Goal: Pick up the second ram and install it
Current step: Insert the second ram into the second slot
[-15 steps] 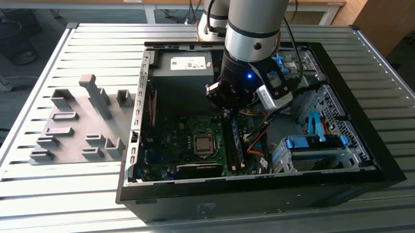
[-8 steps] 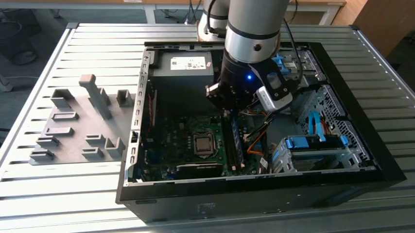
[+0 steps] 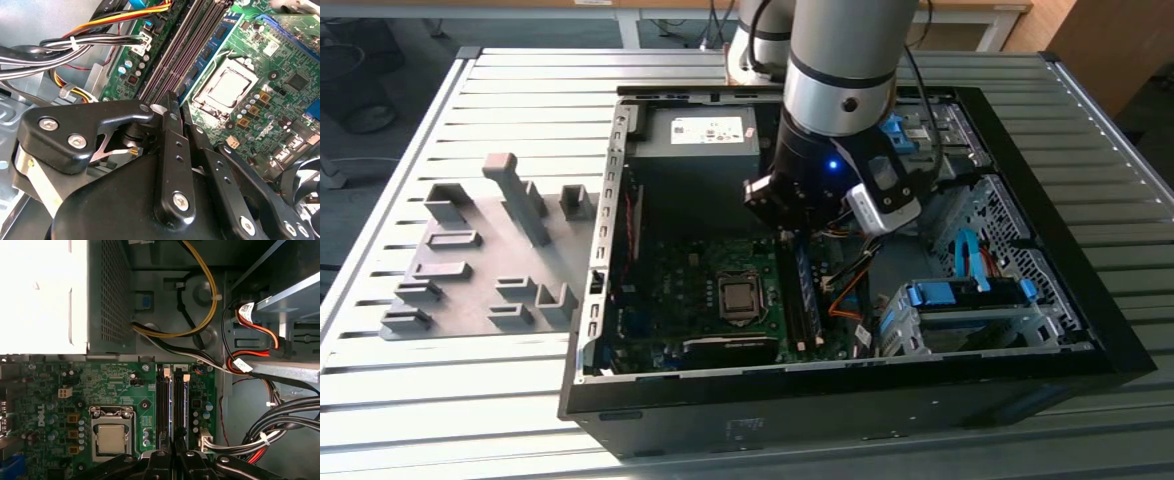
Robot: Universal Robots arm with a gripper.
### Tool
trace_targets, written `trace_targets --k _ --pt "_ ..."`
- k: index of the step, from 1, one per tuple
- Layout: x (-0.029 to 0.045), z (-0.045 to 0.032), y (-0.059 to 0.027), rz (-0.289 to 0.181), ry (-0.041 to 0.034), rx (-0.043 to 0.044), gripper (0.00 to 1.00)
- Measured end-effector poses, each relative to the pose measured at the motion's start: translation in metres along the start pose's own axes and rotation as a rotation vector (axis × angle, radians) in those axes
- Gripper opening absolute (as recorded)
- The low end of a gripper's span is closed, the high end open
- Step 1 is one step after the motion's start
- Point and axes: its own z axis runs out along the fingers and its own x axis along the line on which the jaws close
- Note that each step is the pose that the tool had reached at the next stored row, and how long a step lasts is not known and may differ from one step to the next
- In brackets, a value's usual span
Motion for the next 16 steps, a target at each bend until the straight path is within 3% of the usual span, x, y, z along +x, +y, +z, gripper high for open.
trace_targets --k 16 --pt "-0.0001 0.0123 0.0001 0.000 0.0001 0.0003 0.14"
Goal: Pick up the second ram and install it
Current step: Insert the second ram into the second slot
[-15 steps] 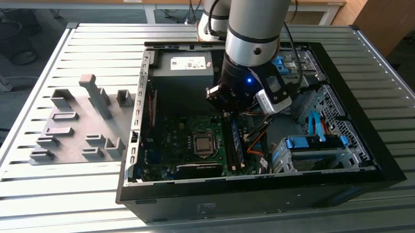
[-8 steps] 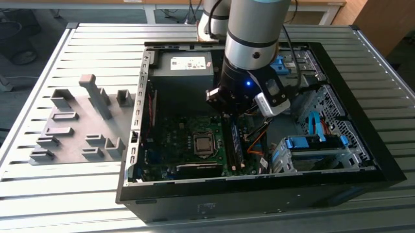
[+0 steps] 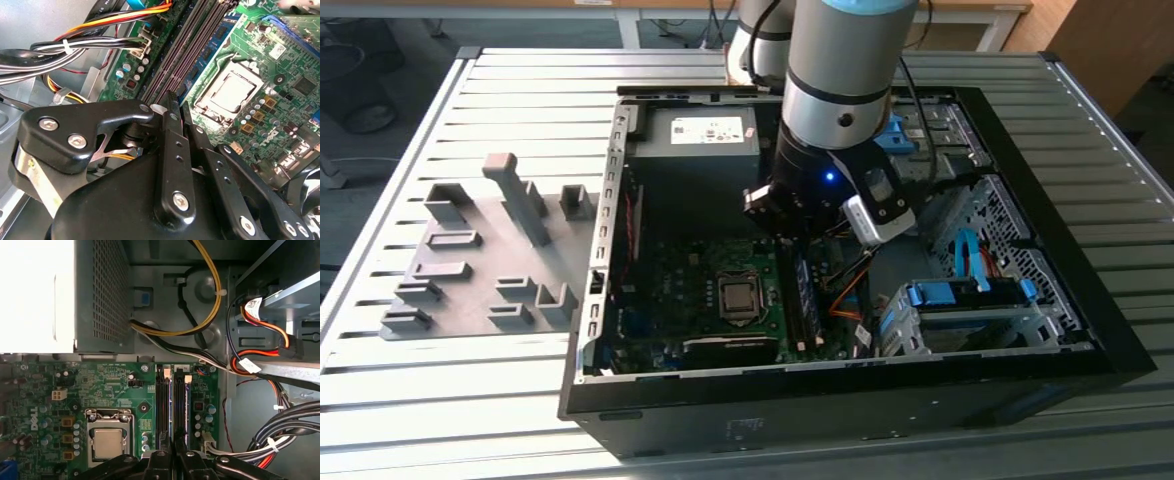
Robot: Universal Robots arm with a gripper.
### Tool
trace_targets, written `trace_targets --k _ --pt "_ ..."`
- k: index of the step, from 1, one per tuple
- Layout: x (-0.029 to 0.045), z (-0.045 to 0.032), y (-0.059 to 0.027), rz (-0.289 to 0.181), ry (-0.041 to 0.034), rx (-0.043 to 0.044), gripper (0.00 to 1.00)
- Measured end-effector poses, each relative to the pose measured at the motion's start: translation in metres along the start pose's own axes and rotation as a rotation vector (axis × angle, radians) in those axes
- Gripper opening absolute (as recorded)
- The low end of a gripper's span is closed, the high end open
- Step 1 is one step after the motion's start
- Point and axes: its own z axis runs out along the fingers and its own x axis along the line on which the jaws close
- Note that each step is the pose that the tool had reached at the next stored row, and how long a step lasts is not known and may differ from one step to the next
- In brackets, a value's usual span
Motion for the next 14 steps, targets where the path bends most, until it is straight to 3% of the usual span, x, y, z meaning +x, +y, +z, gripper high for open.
trace_targets --k 14 --pt "-0.0001 0.0050 0.0001 0.000 -0.0001 -0.0003 0.14"
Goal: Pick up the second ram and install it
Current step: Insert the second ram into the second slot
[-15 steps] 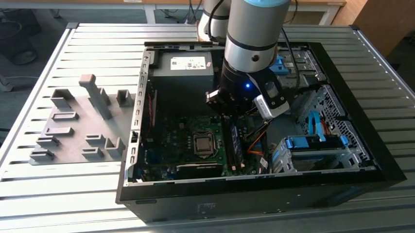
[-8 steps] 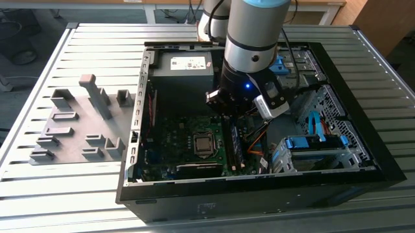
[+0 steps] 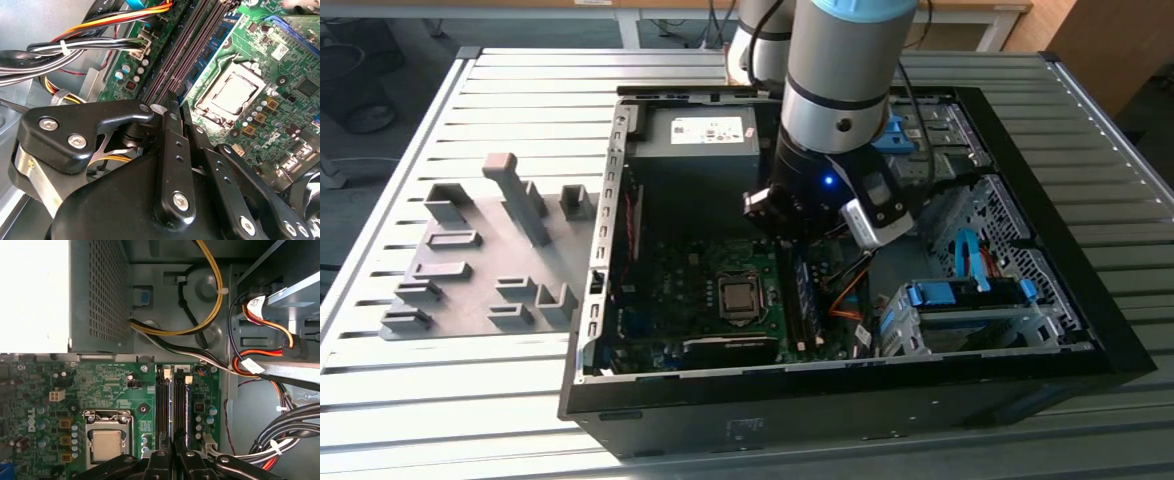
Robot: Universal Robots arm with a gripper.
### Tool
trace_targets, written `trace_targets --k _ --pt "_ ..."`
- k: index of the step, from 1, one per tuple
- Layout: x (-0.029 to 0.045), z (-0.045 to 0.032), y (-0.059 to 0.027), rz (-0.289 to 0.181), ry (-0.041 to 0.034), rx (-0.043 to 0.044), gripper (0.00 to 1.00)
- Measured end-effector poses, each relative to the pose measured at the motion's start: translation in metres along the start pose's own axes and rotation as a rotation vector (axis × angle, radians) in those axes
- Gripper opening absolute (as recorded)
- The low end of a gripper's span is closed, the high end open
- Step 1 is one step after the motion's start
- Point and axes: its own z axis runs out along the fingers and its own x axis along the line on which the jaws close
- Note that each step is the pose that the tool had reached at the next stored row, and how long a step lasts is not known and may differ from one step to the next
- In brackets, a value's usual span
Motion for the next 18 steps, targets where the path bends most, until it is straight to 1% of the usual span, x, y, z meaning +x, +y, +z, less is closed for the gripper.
trace_targets --k 8,18 --pt "0.0000 0.0028 -0.0008 0.000 0.0000 0.0000 0.14" --pt "0.0000 0.0036 -0.0025 0.000 0.0000 0.0001 0.14"
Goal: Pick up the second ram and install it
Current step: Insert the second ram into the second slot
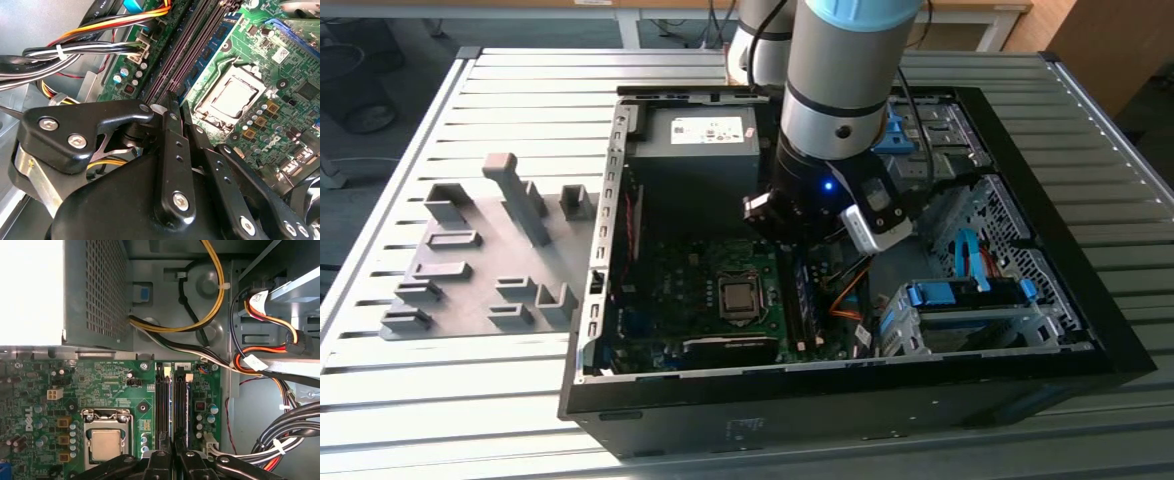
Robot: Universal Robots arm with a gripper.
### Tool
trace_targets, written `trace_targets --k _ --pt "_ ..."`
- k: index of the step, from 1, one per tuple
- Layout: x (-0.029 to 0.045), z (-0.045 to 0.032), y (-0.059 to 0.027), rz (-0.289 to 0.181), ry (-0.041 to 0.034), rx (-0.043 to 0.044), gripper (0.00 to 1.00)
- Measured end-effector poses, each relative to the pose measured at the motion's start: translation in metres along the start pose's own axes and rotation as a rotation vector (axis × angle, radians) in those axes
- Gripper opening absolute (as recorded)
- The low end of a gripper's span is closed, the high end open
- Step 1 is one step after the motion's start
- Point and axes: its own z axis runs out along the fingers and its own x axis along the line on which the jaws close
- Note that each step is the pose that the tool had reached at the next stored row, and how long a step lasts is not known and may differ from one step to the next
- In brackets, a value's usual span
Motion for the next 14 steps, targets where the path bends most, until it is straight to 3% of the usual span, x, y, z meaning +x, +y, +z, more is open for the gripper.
trace_targets --k 14 --pt "-0.0001 0.0024 -0.0032 0.000 0.0000 0.0001 0.14"
